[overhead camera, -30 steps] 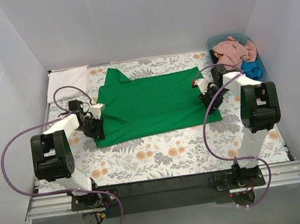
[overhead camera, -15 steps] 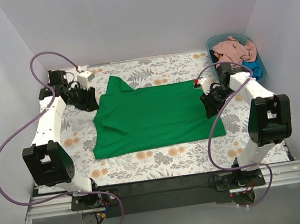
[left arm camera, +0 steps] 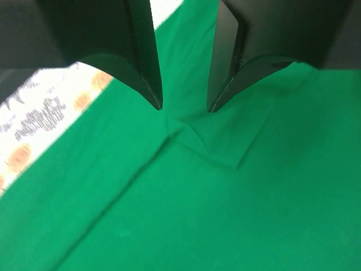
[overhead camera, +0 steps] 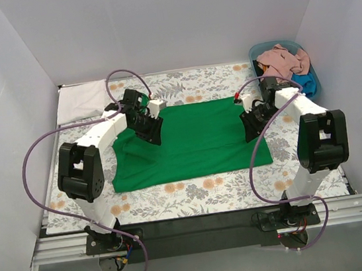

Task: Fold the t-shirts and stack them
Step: Fold the tshirt

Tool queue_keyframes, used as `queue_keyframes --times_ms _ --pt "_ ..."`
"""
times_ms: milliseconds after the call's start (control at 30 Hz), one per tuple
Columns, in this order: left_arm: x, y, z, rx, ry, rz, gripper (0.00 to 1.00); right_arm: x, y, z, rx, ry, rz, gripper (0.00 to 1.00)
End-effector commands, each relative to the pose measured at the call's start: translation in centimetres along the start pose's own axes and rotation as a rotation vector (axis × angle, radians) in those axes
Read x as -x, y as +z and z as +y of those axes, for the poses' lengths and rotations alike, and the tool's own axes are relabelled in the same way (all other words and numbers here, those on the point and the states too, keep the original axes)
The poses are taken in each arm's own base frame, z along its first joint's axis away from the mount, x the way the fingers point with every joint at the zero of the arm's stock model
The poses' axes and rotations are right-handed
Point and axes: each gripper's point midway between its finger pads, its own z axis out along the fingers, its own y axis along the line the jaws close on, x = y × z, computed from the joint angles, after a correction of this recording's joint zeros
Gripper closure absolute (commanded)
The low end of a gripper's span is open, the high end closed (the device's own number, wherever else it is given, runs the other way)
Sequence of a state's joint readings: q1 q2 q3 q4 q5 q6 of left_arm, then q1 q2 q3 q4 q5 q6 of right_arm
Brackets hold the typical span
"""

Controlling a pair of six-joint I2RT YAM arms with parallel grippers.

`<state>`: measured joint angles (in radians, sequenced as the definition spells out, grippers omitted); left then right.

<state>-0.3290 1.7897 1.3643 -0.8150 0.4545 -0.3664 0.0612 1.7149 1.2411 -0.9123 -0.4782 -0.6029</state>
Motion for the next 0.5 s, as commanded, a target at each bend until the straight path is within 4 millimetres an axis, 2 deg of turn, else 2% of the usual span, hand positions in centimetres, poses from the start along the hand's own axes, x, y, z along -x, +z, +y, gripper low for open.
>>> queue_keyframes --times_ms 0,233,400,467 --pt "1.5 0.6 1.5 0.108 0.004 -0.052 0.63 -0.4 0.9 -0.1 0.007 0.033 0.002 0.66" --pt "1.4 3.6 2.2 0.164 0.06 -0.032 0.6 -0.6 1.1 0.0 0.013 0.039 0.005 0.66" --pt "2.1 4.5 3.0 0.188 0.1 -0.035 0.57 -0.9 1.2 0.3 0.022 0.042 0.005 0.66" --pt "1.8 5.1 3.3 0.188 0.099 -0.015 0.57 -1.1 1.3 0.3 0.023 0.042 0.011 0.66"
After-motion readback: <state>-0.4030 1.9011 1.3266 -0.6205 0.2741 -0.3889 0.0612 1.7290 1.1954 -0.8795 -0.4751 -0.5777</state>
